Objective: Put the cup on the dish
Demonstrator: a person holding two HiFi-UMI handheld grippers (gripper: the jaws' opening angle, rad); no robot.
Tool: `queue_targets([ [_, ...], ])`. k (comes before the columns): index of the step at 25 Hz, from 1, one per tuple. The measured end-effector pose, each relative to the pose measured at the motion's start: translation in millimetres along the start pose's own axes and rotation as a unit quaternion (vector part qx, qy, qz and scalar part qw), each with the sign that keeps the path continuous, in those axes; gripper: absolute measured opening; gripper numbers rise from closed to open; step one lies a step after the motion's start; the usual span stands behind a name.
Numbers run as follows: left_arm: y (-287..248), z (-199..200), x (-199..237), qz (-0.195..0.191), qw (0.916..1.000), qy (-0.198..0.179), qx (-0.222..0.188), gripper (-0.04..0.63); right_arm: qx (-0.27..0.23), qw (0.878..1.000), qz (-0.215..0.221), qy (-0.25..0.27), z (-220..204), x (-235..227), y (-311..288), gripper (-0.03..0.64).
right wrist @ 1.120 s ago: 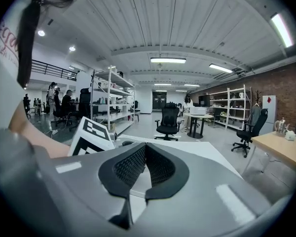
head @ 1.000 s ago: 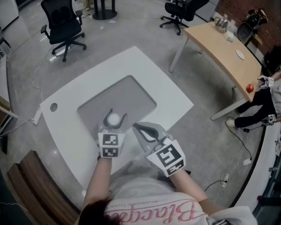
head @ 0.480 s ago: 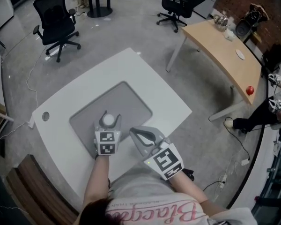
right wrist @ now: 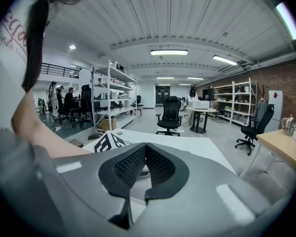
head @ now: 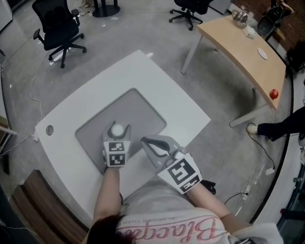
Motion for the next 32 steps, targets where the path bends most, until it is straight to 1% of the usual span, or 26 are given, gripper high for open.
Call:
queue_targets([
  [3, -2.3, 1.0, 1.6, -0.002, 1.0000, -0.003, -0.001, 0.249, 0.004, 1.000, 0.004, 0.001, -1.0, 1.8, -0.3, 0.003],
  [6, -4.0, 1.0, 1.4, 0.001, 1.0000, -0.001, 0.007, 0.250, 0.005, 1.000, 0.006, 0.001, 1.2, 2.9, 1.5, 0.003],
  [7, -4.6, 1.2, 0.6, -0.001, 1.0000, 0.001, 0.009, 0.270, 0.004, 1.000, 0.007, 0.002, 2.1, 2.4, 2.1, 0.003],
  [8, -5.0, 1.7, -0.3, -0.005, 0.9999, 0.002, 0.009, 0.316, 0.003, 1.000, 0.008, 0.004, 2.9, 1.8, 2.6, 0.003],
  [10, -4.3, 3.1, -0.9, -0.012, 0.9999, 0.003, 0.009, 0.350, 0.000, 1.000, 0.008, 0.007, 4.2, 1.7, 3.8, 0.003],
  [11, -3.0, 3.6, -0.6, -0.014, 0.9999, 0.005, 0.009, 0.389, -0.001, 1.000, 0.008, 0.007, 4.7, 2.5, 4.2, 0.003],
  [15, 6.7, 7.2, -0.9, -0.013, 0.9997, 0.022, 0.005, 0.433, -0.003, 1.000, 0.016, 0.012, 3.6, 8.0, 6.2, 0.002],
  [19, 28.2, 20.9, -2.3, -0.009, 0.9987, 0.046, -0.021, 0.517, -0.009, 1.000, 0.023, 0.013, 3.0, 15.2, 8.2, 0.002],
  [22, 48.0, 27.8, -2.7, -0.011, 0.9978, 0.052, -0.041, 0.588, -0.014, 1.000, 0.013, 0.010, 3.0, 18.6, 10.1, 0.003],
  [26, 77.0, 35.4, -3.4, -0.007, 0.9967, 0.049, -0.064, 0.588, -0.028, 1.000, 0.002, 0.000, 1.5, 18.9, 16.2, 0.003],
  [28, 96.1, 40.9, -1.1, 0.004, 0.9946, 0.053, -0.089, 0.567, -0.035, 0.999, 0.001, -0.002, 1.0, 21.9, 17.9, 0.003],
  [30, 117.0, 47.4, -1.2, 0.016, 0.9914, 0.052, -0.119, 0.468, -0.041, 0.999, 0.002, -0.003, 0.8, 25.9, 19.7, 0.002],
  [31, 127.0, 50.1, -2.8, 0.023, 0.9900, 0.049, -0.130, 0.405, -0.045, 0.999, 0.003, -0.004, 0.7, 27.9, 21.4, 0.002],
  [32, 136.4, 52.2, -5.0, 0.032, 0.9887, 0.044, -0.139, 0.317, -0.049, 0.999, 0.005, -0.006, 0.4, 30.2, 23.4, 0.002],
])
Point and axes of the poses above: the fingertips, and each gripper's own axes: y backward along the fingers, x to its left, z out of its top, the point moved 8 cm from there along y, backward along the fingers, and after that the axes turned 13 degrees about -y, right-handed, at the moved point
